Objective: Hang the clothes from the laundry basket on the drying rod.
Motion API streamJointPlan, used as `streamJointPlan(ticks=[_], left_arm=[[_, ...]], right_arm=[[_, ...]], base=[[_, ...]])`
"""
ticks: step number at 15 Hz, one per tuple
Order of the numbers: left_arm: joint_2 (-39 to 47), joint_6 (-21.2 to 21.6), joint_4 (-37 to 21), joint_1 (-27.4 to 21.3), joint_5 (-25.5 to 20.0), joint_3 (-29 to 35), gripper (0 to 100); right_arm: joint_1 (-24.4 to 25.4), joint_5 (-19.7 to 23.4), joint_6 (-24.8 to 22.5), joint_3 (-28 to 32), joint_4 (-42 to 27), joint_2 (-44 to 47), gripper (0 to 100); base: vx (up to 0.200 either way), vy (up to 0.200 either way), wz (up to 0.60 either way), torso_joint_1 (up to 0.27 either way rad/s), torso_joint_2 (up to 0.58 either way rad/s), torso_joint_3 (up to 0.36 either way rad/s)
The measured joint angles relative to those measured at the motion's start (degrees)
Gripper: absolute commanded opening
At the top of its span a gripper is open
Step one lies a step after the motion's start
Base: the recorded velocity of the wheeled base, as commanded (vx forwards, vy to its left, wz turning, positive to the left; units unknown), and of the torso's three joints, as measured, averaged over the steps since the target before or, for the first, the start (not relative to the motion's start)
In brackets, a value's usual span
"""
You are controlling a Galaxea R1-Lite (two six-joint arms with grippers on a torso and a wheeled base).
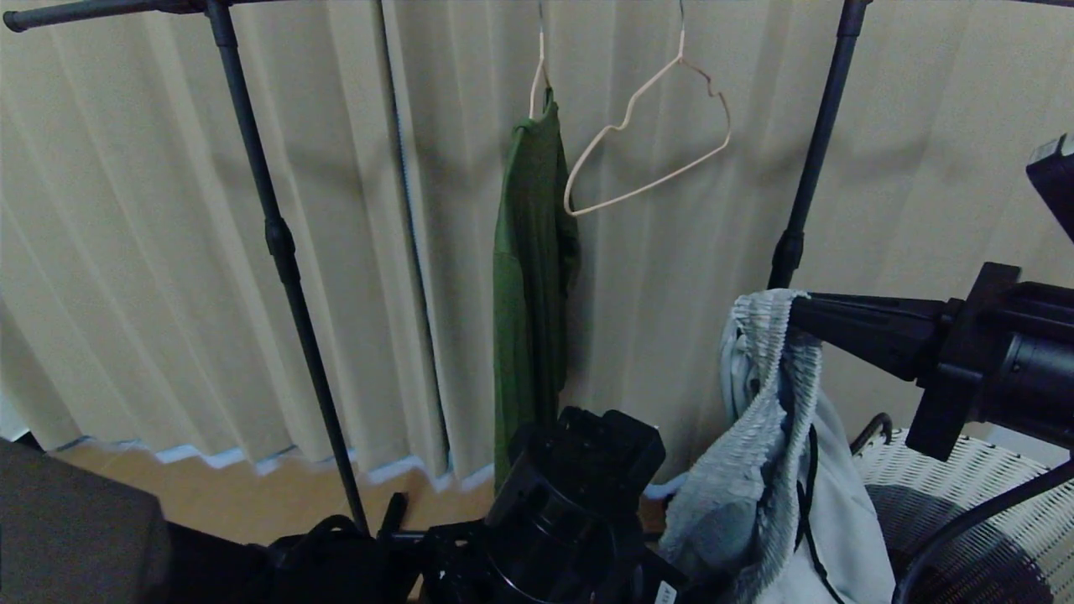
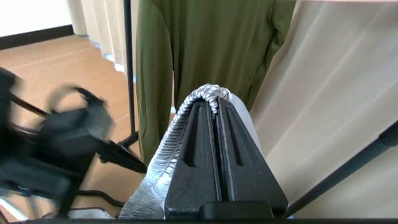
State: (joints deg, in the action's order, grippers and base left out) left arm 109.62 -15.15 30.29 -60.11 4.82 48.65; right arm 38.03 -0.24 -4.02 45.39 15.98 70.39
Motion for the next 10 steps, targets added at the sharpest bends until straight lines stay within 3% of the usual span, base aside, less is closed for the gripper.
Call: streamJointPlan(ticks=[2,5,6,10], left_arm=[[2.2,-0.1,-0.1,1.3,4.0,0.8,100],[3.8,-0.1,-0.2,2.8,4.5,0.5,100],[3.9,-0.1,-0.2,3.4,4.5,0.1,0],[3.2,0.0,0.0,3.6,7.1,-1.1,0]], right_arm=[[0.0,0.0,-0.1,0.0,0.0,-0.9,0],[-0.3,-0.1,-0.2,-0.4,-0.4,-2.1,0],[-0.7,-0.1,-0.2,-0.6,-0.4,-2.4,0],[-1.5,-0.2,-0.2,-0.6,-0.5,-2.8,0]], base=[[0.000,0.000,0.00,0.000,0.00,0.000],[0.000,0.000,0.00,0.000,0.00,0.000],[0.000,0.000,0.00,0.000,0.00,0.000],[0.000,0.000,0.00,0.000,0.00,0.000]])
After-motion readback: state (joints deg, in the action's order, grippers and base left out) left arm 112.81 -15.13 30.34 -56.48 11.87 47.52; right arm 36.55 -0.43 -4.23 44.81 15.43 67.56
